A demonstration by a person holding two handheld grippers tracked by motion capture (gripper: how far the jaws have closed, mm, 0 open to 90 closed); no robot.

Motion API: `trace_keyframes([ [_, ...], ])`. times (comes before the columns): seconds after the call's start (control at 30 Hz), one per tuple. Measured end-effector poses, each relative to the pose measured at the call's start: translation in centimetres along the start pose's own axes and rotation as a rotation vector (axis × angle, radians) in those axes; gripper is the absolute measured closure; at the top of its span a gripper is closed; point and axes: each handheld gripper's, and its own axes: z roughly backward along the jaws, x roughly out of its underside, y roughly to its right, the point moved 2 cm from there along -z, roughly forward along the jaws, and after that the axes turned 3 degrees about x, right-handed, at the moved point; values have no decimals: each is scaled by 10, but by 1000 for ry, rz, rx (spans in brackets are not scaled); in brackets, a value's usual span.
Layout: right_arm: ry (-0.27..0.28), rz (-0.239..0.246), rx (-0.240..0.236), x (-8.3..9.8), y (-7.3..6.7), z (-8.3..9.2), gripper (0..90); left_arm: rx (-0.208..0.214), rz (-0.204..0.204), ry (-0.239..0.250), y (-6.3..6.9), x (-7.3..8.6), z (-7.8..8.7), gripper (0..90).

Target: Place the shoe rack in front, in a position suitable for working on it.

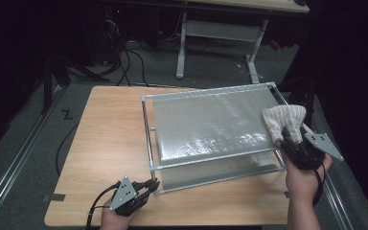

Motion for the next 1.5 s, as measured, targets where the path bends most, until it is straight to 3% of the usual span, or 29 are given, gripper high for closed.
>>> trace_keyframes([
  [0.13, -3, -5, -3, 1, 2, -1, 495, 1, 1, 1, 0, 0, 0, 809],
  [0.3, -18, -35, -45, 1, 1, 0, 525, 7, 10, 4, -1, 0, 0, 810],
  [0.57, -21, -41, -91, 2, -11, 4, 527, 6, 9, 4, -1, 1, 0, 810],
  [1.13, 43, 25, -255, 8, -109, 39, 527, 7, 9, 5, -1, 1, 0, 811],
  [1.5, 69, 57, -375, 8, -165, 54, 531, 4, 9, 5, -1, 1, 0, 810],
])
